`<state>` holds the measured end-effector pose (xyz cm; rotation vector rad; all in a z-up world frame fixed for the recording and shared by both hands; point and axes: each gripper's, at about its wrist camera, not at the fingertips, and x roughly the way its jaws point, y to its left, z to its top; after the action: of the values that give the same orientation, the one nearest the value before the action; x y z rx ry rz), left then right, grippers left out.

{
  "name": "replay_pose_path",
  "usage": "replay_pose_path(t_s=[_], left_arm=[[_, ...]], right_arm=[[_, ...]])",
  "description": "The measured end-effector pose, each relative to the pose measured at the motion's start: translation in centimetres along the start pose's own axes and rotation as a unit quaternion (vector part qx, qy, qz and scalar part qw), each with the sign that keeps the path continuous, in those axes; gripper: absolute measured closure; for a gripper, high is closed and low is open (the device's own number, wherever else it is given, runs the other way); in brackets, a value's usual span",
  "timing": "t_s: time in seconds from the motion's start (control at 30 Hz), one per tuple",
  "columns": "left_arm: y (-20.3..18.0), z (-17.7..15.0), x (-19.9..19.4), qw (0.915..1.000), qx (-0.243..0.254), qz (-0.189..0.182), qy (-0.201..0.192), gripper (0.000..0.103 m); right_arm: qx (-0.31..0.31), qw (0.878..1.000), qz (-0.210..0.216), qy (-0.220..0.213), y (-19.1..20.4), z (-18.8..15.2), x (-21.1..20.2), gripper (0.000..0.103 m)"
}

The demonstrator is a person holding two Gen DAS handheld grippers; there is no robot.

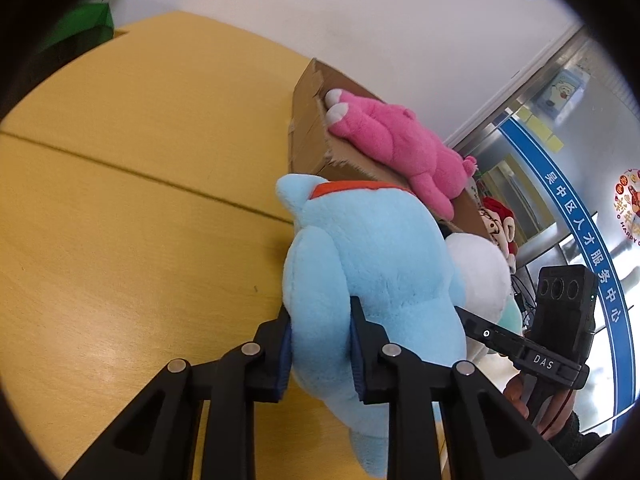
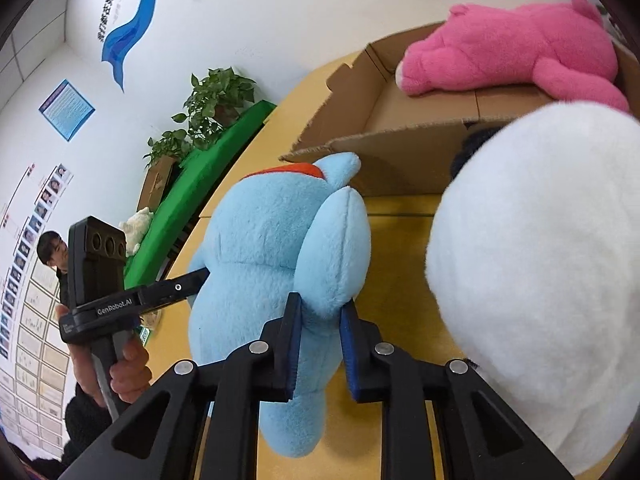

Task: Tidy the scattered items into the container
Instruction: 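Lift the light blue plush with both grippers and carry it over the box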

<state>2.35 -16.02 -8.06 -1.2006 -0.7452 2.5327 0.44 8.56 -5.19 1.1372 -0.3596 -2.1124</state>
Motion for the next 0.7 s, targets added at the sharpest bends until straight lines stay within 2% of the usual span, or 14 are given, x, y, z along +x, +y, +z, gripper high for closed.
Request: replay_pose_path(t_s=[0.13,0.3,0.5,0.7], left_arm=[[-2.1,1.3,-1.2,0.9995,0.022,-0.008,-0.02,0.081],[-5.8,5.1,-2.4,0.9962,0.065,-0.023,-0.053,0.081],[-11.7,12.2,-3.1,0.9856,0.136,-0.037,-0.093,0.081],[-16.0,18.0,-1.7,0.9732,0.196,-0.045,-0.111,0.081]], right_arm=[[-0.017,0.999,-0.003,-0.03,0.9,1.1,-1.6,0.083],[-0.04,0.996,-0.014,-0.076,1.8,3.4,-4.8,0.083],[-0.071,0.988,-0.038,-0.136,2.3,8.8,-8.6,0.083],[-0.054,0.983,-0.053,-0.168,0.5,14.0,-10.2,0.083]])
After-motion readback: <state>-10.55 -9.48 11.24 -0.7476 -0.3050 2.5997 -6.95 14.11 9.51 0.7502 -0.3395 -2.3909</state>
